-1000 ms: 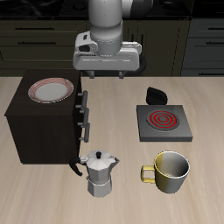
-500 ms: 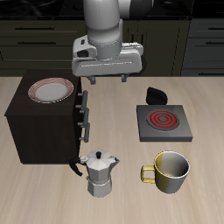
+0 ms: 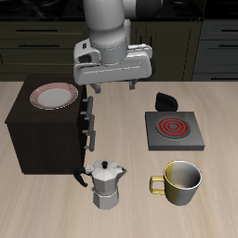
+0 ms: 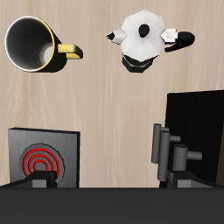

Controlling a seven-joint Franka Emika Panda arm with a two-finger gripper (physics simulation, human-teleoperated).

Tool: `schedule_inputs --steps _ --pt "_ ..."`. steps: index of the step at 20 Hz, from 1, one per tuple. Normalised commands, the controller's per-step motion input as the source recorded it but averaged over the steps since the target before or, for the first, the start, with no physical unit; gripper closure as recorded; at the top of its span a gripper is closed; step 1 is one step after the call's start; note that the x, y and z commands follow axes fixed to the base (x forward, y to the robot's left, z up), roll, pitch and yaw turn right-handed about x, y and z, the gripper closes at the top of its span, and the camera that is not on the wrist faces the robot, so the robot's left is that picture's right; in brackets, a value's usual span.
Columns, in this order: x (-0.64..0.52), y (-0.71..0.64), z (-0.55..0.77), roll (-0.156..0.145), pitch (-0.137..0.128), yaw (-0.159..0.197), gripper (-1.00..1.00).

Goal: Place moka pot on the flat stove

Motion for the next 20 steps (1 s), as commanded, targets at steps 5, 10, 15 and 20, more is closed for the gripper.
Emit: schedule_inputs --steps 5,10,15,20 --pt "0.30 -0.07 0.07 0.005 -0.003 -0.019 -1.00" --pt "0.23 -0.08 -0.03 -0.016 0.009 -0.018 -1.00" --pt "0.24 -0.05 -0.07 0.005 0.002 -0.004 -1.00" --pt "0.18 -0.12 -0.02 -0.008 -0.027 -0.028 -1.00"
